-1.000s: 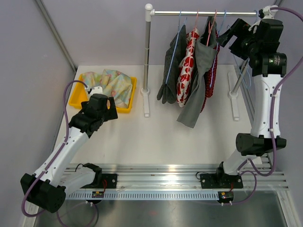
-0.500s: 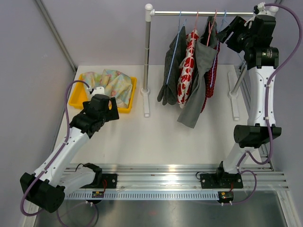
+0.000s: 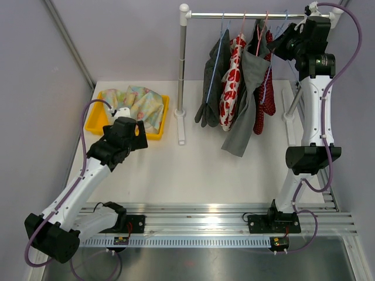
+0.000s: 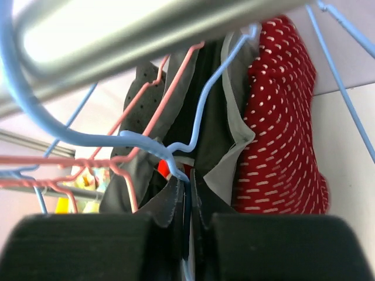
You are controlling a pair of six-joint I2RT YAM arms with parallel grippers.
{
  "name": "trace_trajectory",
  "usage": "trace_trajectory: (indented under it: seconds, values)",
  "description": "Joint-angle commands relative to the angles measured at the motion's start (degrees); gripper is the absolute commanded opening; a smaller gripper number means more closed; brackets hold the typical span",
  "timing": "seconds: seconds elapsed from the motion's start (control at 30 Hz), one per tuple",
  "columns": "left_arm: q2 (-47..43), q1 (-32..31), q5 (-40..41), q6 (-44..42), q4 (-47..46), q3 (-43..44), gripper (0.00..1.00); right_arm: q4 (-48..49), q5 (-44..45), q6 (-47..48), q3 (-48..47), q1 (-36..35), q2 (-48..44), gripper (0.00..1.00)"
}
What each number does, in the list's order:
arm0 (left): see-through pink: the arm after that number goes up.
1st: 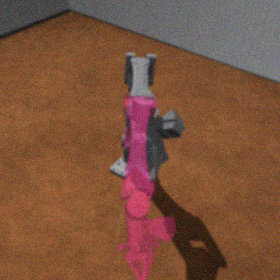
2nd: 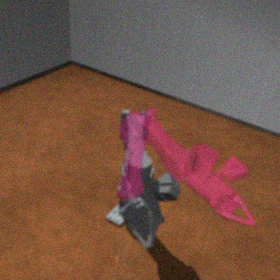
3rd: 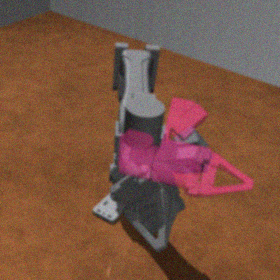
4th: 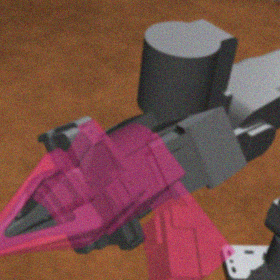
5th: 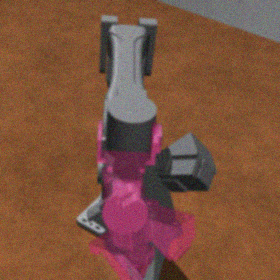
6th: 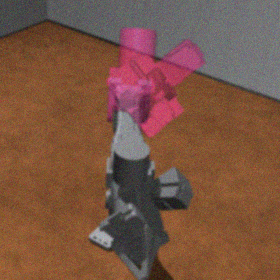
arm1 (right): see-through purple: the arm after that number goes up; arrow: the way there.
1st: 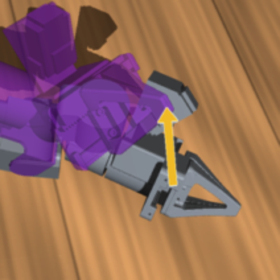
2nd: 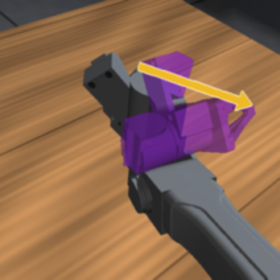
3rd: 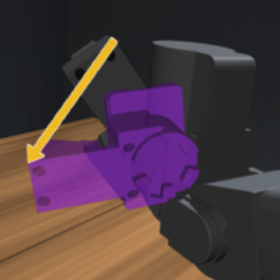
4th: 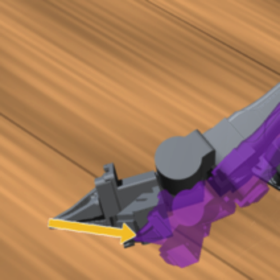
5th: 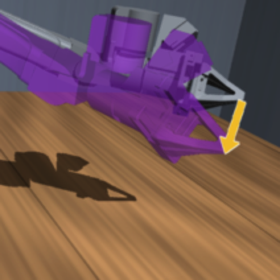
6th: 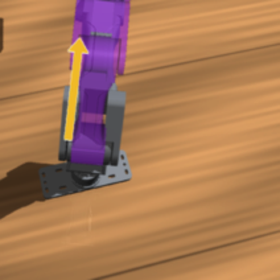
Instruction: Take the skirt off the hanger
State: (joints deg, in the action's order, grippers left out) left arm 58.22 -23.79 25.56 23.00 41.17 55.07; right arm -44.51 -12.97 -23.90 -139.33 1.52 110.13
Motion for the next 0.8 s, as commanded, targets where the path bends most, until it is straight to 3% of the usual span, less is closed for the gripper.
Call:
trace_trajectory:
  seconds: [0.0,0.03,0.3,0.4,0.53,0.63,0.77]
  values:
    - [-0.74,-0.73,1.95,0.81,-0.47,0.39,0.99,1.71,1.63,0.08,-4.2,-0.11,0.88,0.04]
    - [-0.65,-0.82,2.21,0.81,-0.47,0.39,0.99,1.8,1.9,0.08,-4.29,-0.11,0.71,0.0]
    - [-1.96,-1.26,4.32,0.73,-1.08,0.65,0.99,-0.13,4.96,3.15,-7.1,-0.11,-1.57,0.0]
    - [-4.25,-1.26,1.61,-1.03,-4.6,1.44,0.99,-1.1,6.72,4.12,-5.96,-0.02,-4.81,0.0]
    - [-4.69,-2.92,-4.89,-3.74,-6.8,9.5,0.99,-0.4,9.8,5.62,0.79,-0.11,-11.66,0.0]
    - [-2.32,-7.31,-7.7,-7.51,-8.73,15.23,0.99,-1.1,12.44,6.41,6.16,-0.03,-16.77,0.0]
    - [3.21,-17.39,-10.79,-10.7,-11.62,26.11,0.99,-0.84,8.85,4.57,17.29,-0.02,-23.28,0.0]
